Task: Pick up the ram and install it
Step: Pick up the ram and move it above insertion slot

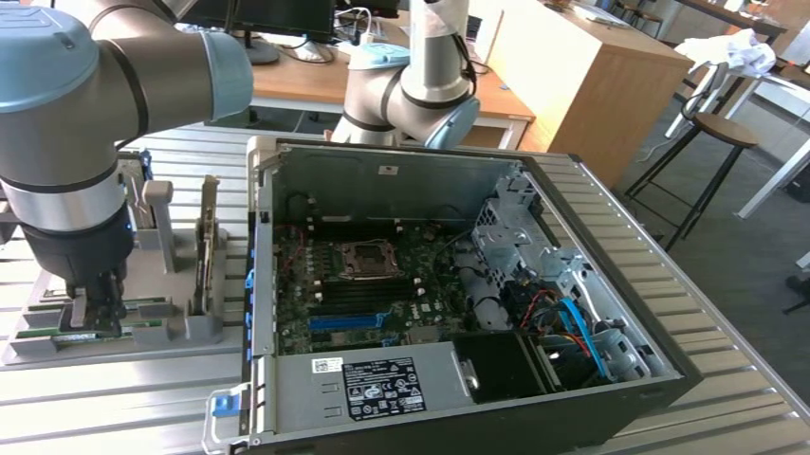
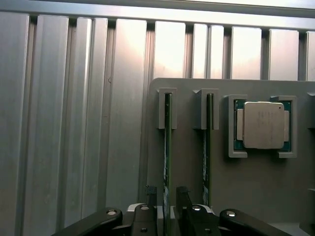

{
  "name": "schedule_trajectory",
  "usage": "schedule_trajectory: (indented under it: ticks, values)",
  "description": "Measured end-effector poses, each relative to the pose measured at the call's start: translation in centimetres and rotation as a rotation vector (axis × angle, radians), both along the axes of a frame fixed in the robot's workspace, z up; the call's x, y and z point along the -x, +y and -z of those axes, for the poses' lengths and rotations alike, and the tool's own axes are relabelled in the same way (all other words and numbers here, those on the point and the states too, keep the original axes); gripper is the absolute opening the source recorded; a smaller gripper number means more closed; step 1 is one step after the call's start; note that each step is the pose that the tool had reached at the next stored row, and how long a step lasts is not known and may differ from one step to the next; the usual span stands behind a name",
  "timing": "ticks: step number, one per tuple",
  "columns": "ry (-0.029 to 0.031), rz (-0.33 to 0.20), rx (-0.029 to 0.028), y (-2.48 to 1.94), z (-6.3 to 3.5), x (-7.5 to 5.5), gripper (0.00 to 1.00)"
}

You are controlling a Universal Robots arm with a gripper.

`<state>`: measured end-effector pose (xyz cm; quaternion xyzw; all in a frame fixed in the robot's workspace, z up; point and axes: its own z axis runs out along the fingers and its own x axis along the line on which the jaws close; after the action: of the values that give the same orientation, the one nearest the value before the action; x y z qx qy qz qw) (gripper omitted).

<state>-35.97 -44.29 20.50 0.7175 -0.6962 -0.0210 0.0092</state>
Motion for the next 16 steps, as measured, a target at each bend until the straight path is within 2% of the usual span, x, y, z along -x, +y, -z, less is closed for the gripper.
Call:
schedule_trajectory:
  ticks: [16]
  values:
    - [0.0001, 0.0, 0.0001, 0.0, 0.22, -0.27, 0.3]
